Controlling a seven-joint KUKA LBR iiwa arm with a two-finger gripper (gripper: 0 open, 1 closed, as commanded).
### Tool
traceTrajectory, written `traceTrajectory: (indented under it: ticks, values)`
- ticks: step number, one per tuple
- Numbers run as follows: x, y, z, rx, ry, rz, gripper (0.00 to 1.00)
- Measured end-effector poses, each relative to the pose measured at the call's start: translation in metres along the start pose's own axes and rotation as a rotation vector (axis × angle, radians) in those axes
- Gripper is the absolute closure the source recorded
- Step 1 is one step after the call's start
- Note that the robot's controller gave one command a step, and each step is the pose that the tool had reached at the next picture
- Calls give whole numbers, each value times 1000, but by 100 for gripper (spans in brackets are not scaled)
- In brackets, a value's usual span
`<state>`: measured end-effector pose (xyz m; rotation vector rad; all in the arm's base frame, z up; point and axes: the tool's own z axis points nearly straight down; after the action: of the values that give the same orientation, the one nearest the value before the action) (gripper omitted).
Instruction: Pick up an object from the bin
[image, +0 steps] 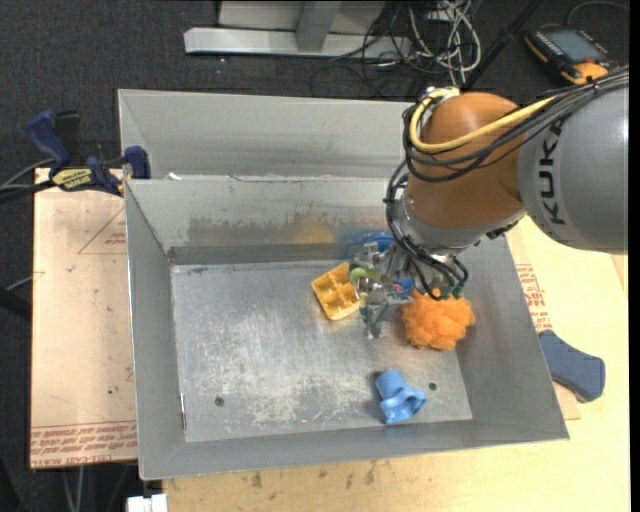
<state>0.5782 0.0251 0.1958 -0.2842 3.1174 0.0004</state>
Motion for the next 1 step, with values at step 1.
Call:
traceTrajectory:
  ticks: [1]
  values:
    - [2,1,5,-2,8,0,100]
